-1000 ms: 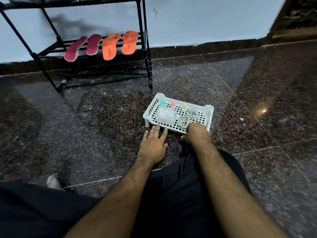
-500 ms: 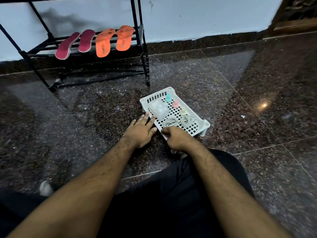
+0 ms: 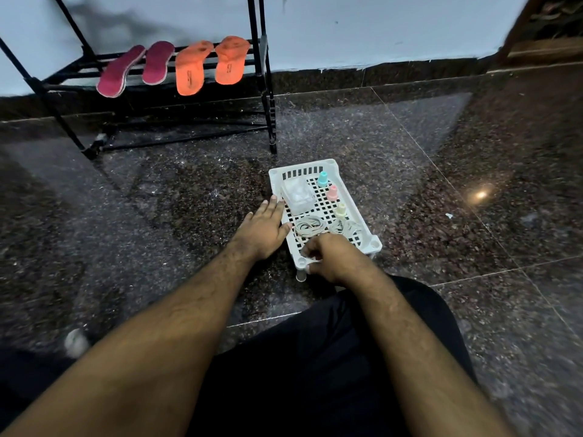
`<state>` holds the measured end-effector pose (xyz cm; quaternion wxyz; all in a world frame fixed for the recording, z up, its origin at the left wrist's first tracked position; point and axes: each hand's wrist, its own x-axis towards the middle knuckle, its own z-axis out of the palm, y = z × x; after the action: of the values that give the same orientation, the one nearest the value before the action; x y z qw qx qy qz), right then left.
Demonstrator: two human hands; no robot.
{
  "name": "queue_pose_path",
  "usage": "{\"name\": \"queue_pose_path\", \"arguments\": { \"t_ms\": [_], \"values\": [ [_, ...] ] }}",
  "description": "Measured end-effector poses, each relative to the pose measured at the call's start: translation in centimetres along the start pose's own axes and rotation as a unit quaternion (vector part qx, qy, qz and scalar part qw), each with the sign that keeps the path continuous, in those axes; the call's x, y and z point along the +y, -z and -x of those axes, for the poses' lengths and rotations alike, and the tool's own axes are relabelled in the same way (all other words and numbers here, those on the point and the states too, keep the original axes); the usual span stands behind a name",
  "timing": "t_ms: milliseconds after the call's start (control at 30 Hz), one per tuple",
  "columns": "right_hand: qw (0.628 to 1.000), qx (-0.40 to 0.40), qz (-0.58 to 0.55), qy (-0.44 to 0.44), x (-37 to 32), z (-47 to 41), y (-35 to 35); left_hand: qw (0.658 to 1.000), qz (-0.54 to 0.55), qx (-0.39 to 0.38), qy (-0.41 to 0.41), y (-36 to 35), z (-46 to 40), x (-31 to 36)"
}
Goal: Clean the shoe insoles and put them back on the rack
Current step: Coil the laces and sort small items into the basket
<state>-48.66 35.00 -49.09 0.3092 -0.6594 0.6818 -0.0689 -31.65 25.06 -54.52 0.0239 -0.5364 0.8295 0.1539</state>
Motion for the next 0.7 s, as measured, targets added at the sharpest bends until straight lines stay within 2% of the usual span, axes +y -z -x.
{"name": "queue_pose_path", "arguments": {
  "t_ms": [133, 200, 400, 567, 700],
  "values": [
    [0.998, 0.016, 0.028, -0.052, 0.6, 0.1, 0.7, 0.999, 0.015, 0.041, -0.012, 0.1, 0.2, 0.9],
    [0.998, 0.02, 0.01, -0.058, 0.5, 0.0, 0.8, 0.995, 0.063, 0.079, -0.021, -0.3, 0.5, 1.4],
    [0.996, 0.054, -0.018, -0.068, -0.1, -1.5, 0.9, 0.975, 0.186, 0.122, -0.013, -1.7, 2.8, 2.0],
    [0.991, 0.114, -0.026, -0.059, 0.0, -2.8, 0.5, 0.982, 0.128, 0.135, -0.025, -2.9, 4.4, 3.0],
    [0.974, 0.212, 0.006, -0.076, 0.5, -2.0, 0.4, 0.973, 0.044, 0.218, -0.066, -2.5, 5.7, 4.4]
  ]
}}
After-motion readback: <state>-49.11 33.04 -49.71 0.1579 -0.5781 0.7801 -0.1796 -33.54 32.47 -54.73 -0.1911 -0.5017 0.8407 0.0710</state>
